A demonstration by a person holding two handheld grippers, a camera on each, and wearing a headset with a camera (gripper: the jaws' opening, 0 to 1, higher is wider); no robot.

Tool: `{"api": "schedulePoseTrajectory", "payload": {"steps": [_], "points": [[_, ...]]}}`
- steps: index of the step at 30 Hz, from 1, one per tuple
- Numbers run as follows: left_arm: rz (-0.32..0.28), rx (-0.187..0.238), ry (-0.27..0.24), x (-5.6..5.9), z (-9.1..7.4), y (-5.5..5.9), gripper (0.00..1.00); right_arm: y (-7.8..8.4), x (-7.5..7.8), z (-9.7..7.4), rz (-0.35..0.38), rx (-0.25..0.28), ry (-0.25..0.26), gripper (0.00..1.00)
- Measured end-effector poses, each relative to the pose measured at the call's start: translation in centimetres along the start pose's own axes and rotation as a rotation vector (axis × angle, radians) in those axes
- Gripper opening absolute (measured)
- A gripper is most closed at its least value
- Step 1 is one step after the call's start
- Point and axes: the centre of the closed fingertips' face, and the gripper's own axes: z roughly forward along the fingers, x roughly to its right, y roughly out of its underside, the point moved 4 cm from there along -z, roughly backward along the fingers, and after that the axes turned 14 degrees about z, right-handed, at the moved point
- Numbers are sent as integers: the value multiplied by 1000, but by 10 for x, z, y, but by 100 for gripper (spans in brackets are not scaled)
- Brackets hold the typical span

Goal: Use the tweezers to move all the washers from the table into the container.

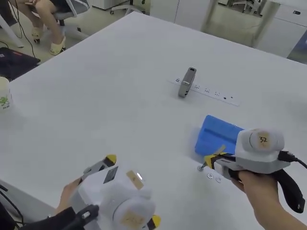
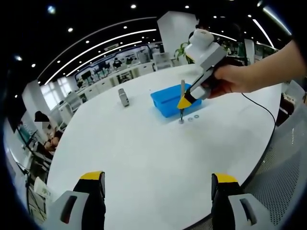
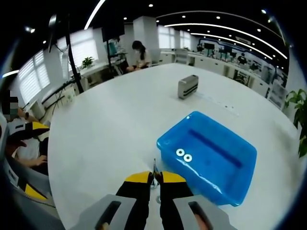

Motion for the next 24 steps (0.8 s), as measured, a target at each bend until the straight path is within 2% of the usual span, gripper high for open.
{"api": "schedulePoseTrajectory", "payload": {"steps": [24], "points": [[11, 11, -2, 0, -1, -2, 94, -16, 3, -19, -4, 47, 6, 3]]}}
